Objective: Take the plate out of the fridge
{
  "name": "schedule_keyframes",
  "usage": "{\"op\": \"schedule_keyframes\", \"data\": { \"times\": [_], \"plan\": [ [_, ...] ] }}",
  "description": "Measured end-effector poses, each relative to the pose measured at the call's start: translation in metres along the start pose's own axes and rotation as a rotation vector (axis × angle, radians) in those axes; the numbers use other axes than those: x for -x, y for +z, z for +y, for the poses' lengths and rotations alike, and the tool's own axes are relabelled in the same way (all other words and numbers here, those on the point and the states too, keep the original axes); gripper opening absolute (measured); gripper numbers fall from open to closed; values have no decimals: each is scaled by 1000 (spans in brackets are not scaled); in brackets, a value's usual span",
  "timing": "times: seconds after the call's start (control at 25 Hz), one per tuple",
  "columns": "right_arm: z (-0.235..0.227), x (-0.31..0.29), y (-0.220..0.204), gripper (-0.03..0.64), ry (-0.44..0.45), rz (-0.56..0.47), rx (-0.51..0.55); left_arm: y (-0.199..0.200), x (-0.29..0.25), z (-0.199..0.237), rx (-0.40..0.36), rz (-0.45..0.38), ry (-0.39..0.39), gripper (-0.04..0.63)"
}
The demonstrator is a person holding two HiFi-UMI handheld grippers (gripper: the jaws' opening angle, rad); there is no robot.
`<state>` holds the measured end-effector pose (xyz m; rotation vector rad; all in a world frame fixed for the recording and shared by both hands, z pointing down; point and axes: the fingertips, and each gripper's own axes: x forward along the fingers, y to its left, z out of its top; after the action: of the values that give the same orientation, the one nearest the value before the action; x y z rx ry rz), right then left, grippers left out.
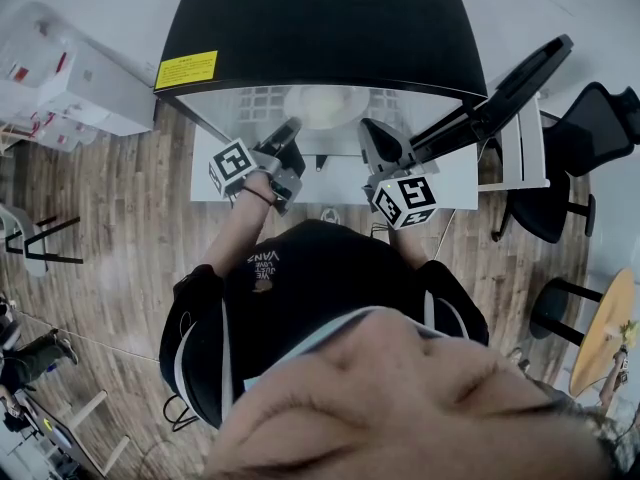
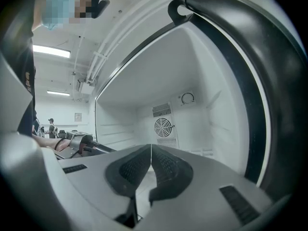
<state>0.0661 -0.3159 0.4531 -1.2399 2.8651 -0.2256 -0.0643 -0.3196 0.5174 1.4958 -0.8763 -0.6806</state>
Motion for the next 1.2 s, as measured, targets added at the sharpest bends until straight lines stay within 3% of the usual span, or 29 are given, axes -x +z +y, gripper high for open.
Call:
{"op": "schedule_keyframes", "data": {
  "times": [0.84, 1.2],
  "plan": [
    [18, 7, -1, 12, -28, -1, -17, -7, 26, 0, 16, 14, -15, 34],
    [12, 4, -17, 12, -63, 53, -92, -10, 34, 3, 14, 19, -13, 34]
  ]
}}
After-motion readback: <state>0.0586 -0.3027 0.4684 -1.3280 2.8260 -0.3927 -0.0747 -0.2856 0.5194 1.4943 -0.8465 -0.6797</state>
